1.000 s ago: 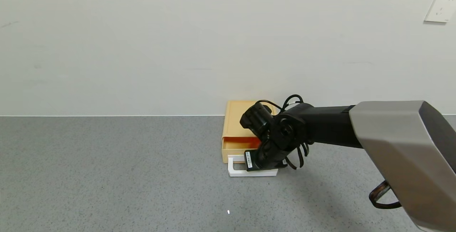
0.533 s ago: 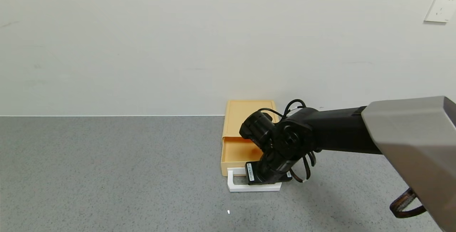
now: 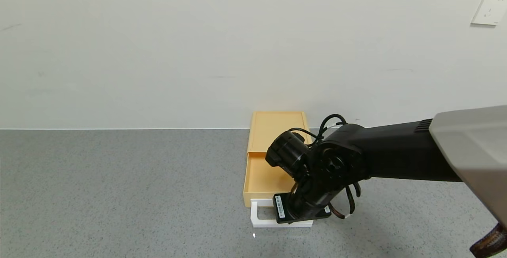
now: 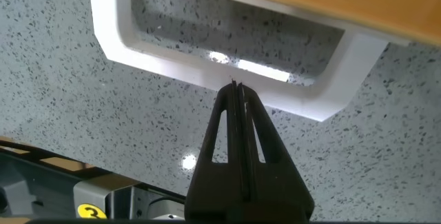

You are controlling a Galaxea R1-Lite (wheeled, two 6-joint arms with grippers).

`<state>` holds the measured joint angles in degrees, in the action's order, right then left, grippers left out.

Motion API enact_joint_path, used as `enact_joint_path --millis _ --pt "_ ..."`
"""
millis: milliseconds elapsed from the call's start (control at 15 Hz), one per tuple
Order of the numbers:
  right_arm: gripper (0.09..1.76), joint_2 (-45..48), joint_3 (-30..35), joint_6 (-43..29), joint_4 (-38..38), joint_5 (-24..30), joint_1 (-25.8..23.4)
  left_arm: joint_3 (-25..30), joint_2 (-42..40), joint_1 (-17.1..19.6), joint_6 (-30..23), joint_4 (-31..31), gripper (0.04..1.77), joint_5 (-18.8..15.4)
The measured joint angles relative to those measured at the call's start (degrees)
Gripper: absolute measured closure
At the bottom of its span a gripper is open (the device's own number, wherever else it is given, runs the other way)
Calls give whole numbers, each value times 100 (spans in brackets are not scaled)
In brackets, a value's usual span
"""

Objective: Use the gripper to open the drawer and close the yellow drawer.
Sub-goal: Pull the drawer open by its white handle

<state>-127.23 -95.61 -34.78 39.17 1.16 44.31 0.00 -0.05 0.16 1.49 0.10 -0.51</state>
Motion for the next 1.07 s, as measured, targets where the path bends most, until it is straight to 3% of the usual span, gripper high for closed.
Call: enact_joint_path --millis 800,1067 --pt "173 433 278 -61 -41 -20 152 0 -2 0 -1 0 9 7" --pt "173 384 302 -33 -433 -45 98 0 -2 0 0 -2 9 5"
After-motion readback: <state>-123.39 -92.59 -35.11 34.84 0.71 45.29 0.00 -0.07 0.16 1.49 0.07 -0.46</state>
